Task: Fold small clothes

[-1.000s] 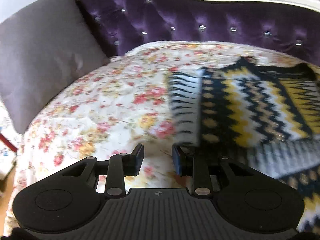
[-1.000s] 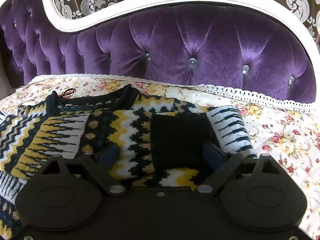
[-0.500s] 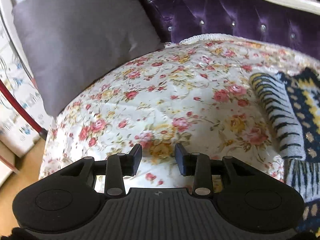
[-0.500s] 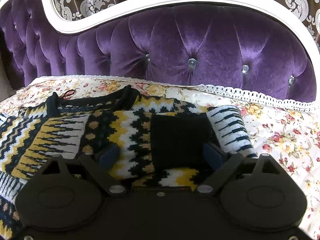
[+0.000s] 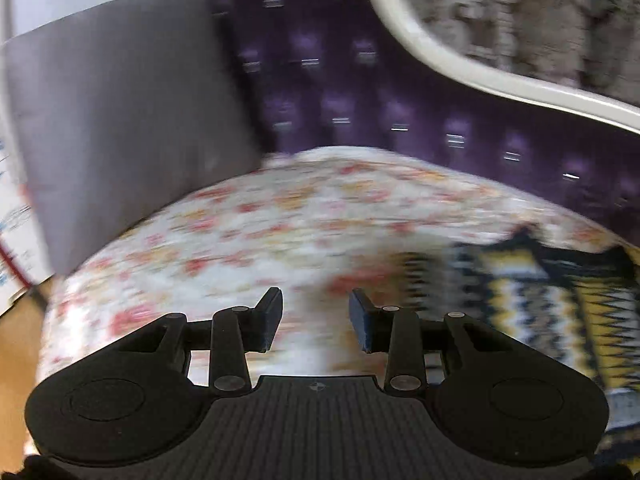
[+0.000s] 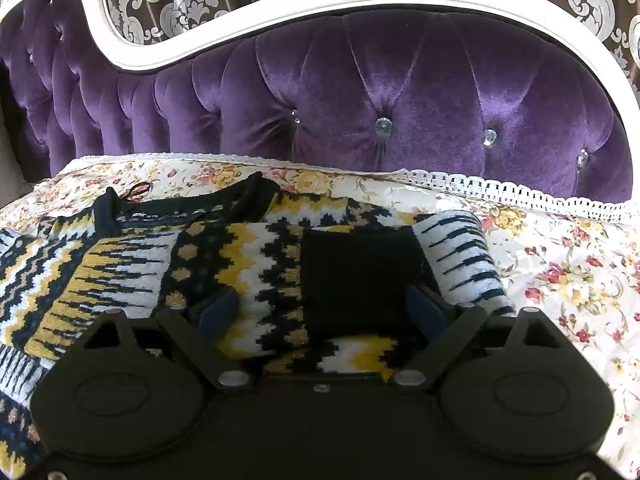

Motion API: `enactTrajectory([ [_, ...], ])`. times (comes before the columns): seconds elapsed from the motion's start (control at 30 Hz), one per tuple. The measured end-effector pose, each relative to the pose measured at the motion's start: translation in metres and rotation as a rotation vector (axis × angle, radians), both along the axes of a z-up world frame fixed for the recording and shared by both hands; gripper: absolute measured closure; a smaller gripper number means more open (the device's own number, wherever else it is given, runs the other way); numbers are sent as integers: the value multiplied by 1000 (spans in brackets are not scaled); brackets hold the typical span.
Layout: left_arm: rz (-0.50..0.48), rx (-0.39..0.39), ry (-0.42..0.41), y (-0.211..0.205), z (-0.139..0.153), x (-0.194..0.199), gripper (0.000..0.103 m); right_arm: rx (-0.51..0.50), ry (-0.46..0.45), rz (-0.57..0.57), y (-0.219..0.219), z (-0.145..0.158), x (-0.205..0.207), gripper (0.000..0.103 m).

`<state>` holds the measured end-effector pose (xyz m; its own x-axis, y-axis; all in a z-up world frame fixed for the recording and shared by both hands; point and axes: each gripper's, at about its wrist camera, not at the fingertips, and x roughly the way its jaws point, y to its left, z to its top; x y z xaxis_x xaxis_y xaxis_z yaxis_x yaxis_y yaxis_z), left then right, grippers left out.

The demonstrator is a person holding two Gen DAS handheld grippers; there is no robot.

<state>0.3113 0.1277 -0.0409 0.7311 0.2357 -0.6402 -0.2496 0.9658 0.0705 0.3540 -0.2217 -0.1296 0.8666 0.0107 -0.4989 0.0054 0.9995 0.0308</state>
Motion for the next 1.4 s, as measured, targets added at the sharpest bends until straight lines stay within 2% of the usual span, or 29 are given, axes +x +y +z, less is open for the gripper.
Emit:
enactTrajectory([
  [0.1, -98, 12, 11, -35, -6, 13, 67, 1, 0, 0, 0, 0, 0, 11],
  [0.2, -175, 96, 58, -59, -25, 23, 67, 6, -2, 0, 0, 0, -1, 11],
  [0.27, -176, 162, 145, -60, -45, 34, 66, 11, -3, -1, 0, 0, -1, 11],
  [0.3, -153, 191, 194, -54, -57, 38, 61, 12, -4, -1, 0, 0, -1, 11],
  [0.37, -141, 215, 141, -42, -61, 35, 51, 17, -6, -1, -1, 0, -1, 11],
  [0.4, -134, 225, 143, -36, -61, 36, 50, 18, -6, -2, -1, 0, -2, 11],
  [0.53, -133, 143, 167, -21, -49, 39, 51, 19, -7, -3, 0, 0, -1, 11],
  [0.67, -41, 5, 121, 10, -31, 25, 52, 19, -6, -3, -1, 0, -1, 11],
  [0.73, -25, -50, 104, 25, -25, 11, 52, 16, -6, -4, 0, 0, -1, 11],
  [1.0, -88, -80, 114, 26, -35, -36, 52, 16, -5, -5, 0, 0, -1, 11],
  [1.17, -147, -94, 86, 8, -42, -29, 52, 10, -4, -6, 0, 0, -2, 11],
  [1.27, -206, -62, 79, -10, -46, -21, 52, 11, -4, -5, 0, 0, -1, 11],
  [1.4, -205, -57, 73, -17, -52, -12, 51, 14, -5, -4, 0, 0, -1, 11],
])
